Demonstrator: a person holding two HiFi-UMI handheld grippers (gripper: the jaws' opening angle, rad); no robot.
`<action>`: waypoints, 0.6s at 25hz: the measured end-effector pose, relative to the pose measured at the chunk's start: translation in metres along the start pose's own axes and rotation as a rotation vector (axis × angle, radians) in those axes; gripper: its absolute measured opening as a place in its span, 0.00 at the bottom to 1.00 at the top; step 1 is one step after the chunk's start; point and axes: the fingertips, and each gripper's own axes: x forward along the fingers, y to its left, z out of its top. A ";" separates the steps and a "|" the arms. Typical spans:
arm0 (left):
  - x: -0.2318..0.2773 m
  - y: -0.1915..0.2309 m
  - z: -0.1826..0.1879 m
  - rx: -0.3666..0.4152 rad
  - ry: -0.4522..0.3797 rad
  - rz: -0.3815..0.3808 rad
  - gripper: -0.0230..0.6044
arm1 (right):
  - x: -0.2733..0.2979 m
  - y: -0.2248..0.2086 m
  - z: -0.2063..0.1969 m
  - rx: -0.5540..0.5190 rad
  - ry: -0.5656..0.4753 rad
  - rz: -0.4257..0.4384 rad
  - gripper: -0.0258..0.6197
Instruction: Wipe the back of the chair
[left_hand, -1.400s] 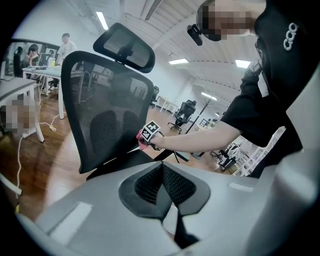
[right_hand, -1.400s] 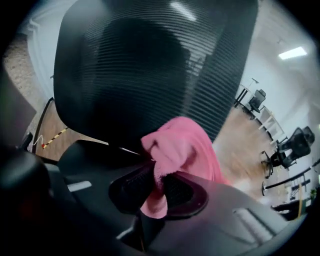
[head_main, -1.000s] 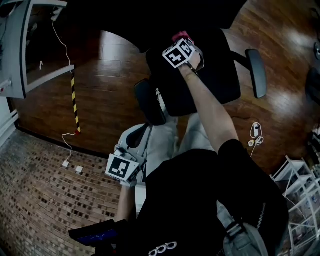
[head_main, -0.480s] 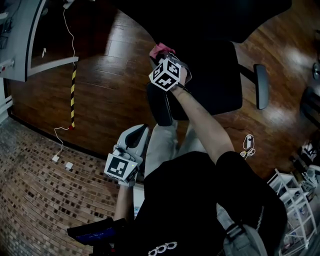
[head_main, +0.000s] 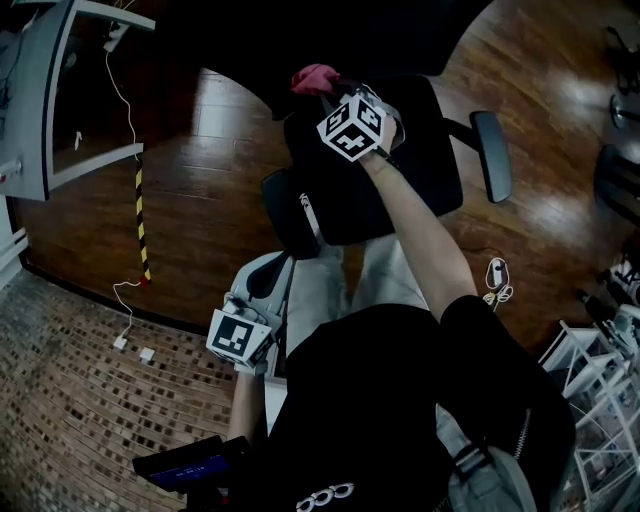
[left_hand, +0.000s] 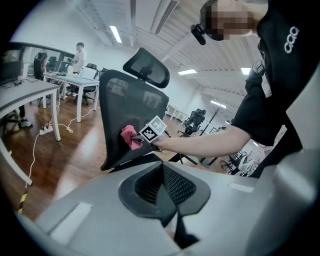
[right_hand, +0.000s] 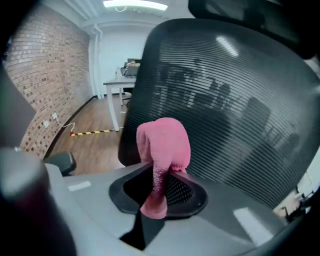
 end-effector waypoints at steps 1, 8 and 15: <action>0.006 -0.005 0.003 0.011 -0.006 -0.007 0.02 | -0.009 -0.025 -0.013 0.029 0.012 -0.030 0.12; 0.042 -0.047 0.030 0.059 0.019 -0.079 0.02 | -0.069 -0.181 -0.095 0.236 0.059 -0.237 0.12; 0.069 -0.083 0.029 0.083 0.047 -0.142 0.02 | -0.121 -0.272 -0.133 0.404 0.054 -0.441 0.12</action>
